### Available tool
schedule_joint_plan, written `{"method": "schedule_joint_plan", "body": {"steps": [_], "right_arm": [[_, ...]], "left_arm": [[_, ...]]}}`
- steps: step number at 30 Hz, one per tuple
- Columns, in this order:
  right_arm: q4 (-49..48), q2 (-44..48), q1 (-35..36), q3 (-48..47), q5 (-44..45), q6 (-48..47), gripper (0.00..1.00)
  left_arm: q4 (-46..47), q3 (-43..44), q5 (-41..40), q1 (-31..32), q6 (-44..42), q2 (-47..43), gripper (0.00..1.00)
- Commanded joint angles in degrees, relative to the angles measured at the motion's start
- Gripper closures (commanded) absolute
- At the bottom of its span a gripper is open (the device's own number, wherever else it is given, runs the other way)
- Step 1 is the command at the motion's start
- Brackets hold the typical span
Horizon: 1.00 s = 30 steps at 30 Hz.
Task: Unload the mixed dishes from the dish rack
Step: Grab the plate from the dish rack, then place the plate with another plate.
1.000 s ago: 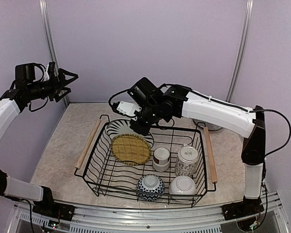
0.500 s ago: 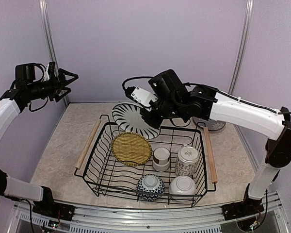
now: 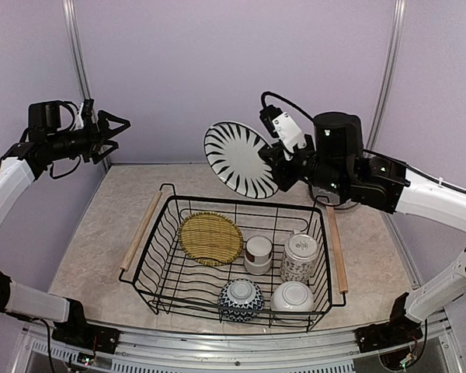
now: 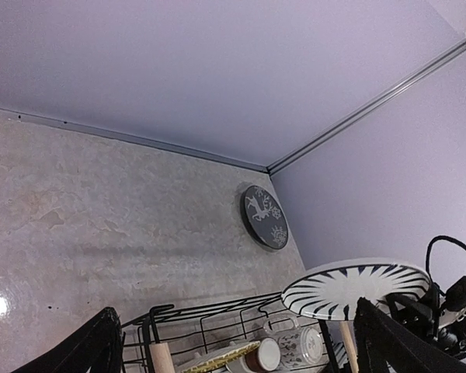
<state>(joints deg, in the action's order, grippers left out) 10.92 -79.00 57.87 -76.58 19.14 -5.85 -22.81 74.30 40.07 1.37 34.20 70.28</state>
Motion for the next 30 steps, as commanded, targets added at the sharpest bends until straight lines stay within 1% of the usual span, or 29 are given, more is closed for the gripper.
{"method": "schedule_joint_plan", "body": {"steps": [1,5,8,10,14,16,19,21,26,30], "right_arm": [[-17.43,8.81,-6.56,4.33,1.09,12.21,1.0],[-18.7,13.72,-14.2,9.16,2.0,25.03,1.0],[-16.18,16.26,-17.66,10.79,8.53,33.2,1.0],[-14.81,18.0,-19.28,12.34,15.22,37.2,1.0],[-11.53,20.8,-22.44,15.75,25.54,47.33,1.0],[-9.87,21.58,-24.65,16.96,28.21,51.4,1.0],[-5.37,21.07,-29.07,17.13,28.75,57.14,1.0],[-3.81,20.26,-32.52,17.78,26.79,60.49,1.0],[-5.63,16.52,-43.51,20.7,14.64,64.85,1.0],[-15.23,12.84,-53.08,26.44,-2.53,67.56,1.0]], "left_arm": [[-0.56,0.31,0.01,0.42,-0.97,0.25,0.01],[-0.62,0.38,0.01,0.55,-0.98,0.25,0.01],[-0.66,0.4,0.05,0.73,-0.99,0.25,0.01],[-0.66,0.4,0.16,0.77,-0.97,0.29,0.01],[-0.66,0.4,-0.08,1.01,-1.05,0.04,0.01],[-0.75,0.47,-0.06,1.01,-1.06,0.02,0.01],[-0.75,0.49,0.09,1.09,-1.06,-0.02,0.01],[-0.79,0.49,0.01,1.09,-1.14,0.03,0.01],[-0.83,0.58,0.1,1.1,-1.15,0.03,0.01],[-0.94,0.58,0.09,1.19,-1.24,0.08,0.01]]}}
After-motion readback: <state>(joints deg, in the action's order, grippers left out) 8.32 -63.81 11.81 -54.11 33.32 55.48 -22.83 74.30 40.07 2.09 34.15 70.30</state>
